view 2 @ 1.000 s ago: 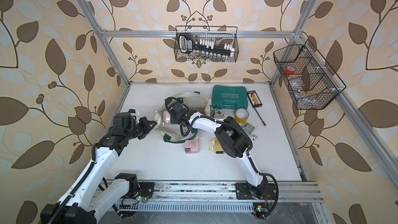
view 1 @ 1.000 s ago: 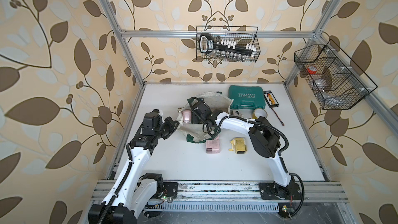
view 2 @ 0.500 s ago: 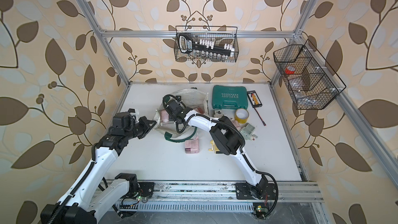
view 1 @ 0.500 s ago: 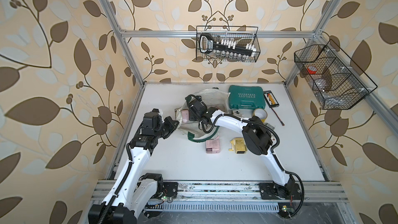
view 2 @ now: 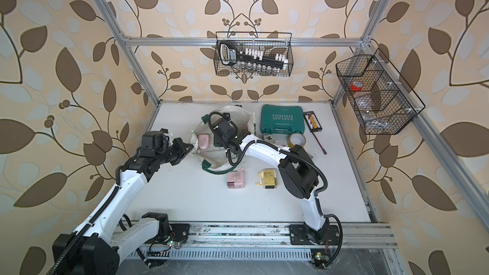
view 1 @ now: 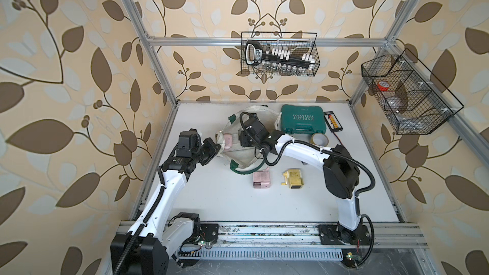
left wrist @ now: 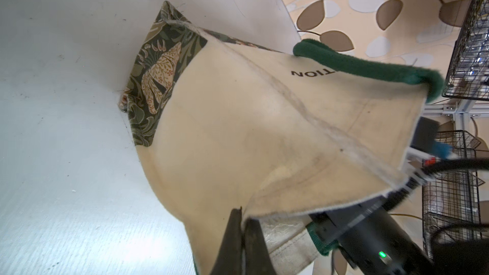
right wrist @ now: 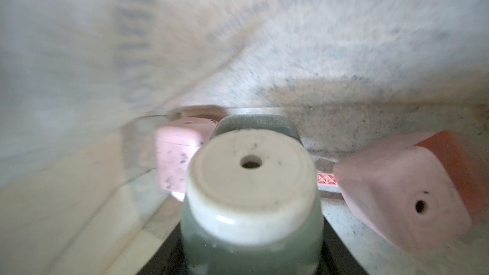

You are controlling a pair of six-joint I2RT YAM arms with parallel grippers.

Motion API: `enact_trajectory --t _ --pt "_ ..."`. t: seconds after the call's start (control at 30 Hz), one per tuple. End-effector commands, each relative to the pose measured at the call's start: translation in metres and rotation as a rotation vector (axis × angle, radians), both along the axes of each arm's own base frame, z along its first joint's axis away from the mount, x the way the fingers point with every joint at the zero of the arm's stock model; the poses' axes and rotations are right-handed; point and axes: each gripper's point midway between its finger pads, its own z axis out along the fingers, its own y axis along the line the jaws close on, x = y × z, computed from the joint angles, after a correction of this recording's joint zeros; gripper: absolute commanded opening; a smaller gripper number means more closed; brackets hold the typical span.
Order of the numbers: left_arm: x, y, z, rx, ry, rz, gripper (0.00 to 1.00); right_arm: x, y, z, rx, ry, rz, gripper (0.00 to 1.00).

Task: Take out the pencil sharpeners from the tote bags
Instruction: Pick up the pencil sharpener from the canvas bag.

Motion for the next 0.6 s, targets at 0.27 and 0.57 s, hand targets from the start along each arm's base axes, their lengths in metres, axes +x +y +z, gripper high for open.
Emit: enact_trajectory --t 0.27,0.57 --pt "0.046 0.018 0.013 0.109 -0.001 0.067 0.0 0.003 -0.022 0.102 0.348 -0.05 0.096 0.44" --pt "0.087 0.03 0.02 0.085 -0.003 0.132 0.0 -0.015 -0.047 0.153 0.517 -0.078 0.148 0.45"
